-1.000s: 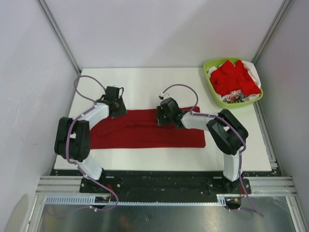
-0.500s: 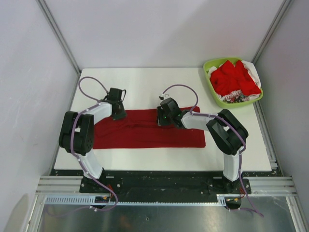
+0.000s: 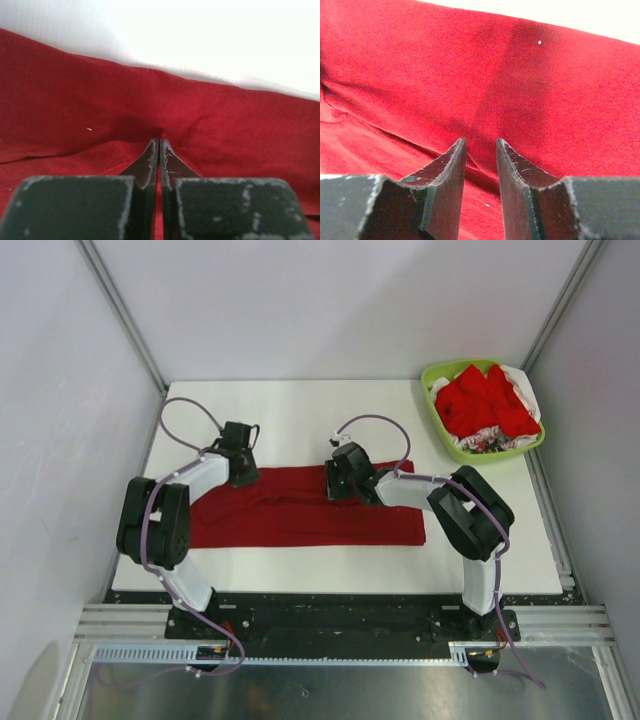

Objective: Fold and stack the t-shirts
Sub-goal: Fold the other side of the tshirt into a rectangle

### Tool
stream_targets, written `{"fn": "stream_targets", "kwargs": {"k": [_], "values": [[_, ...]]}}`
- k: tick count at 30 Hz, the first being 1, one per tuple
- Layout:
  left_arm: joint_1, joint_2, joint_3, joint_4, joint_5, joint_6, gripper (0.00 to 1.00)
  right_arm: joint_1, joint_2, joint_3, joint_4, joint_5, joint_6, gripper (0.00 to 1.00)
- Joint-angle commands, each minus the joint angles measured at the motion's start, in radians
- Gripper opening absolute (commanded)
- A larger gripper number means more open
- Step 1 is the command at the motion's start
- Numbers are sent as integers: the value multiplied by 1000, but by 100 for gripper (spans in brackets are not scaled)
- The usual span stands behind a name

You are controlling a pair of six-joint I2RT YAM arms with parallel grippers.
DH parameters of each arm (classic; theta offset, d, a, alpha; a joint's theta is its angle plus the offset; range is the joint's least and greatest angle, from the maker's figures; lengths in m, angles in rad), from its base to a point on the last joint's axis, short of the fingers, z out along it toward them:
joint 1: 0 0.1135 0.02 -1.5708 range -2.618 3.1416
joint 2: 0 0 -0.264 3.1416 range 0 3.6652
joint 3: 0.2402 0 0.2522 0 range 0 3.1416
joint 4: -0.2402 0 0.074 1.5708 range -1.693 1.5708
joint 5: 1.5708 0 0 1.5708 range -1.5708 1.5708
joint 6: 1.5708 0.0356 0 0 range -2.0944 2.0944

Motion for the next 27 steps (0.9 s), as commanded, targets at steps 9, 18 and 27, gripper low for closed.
{"fn": "stream_targets", "kwargs": {"k": [9,18,27], "values": [[-27,-169,-107,7,58,-65,0,7,1,39,5,21,7,35],[-66,-267,-255,7,86,-227,0,6,-8,38,8,22,7,35],[-118,-362,-350,7,56,-351,0,10,-17,38,10,21,12,35]]}}
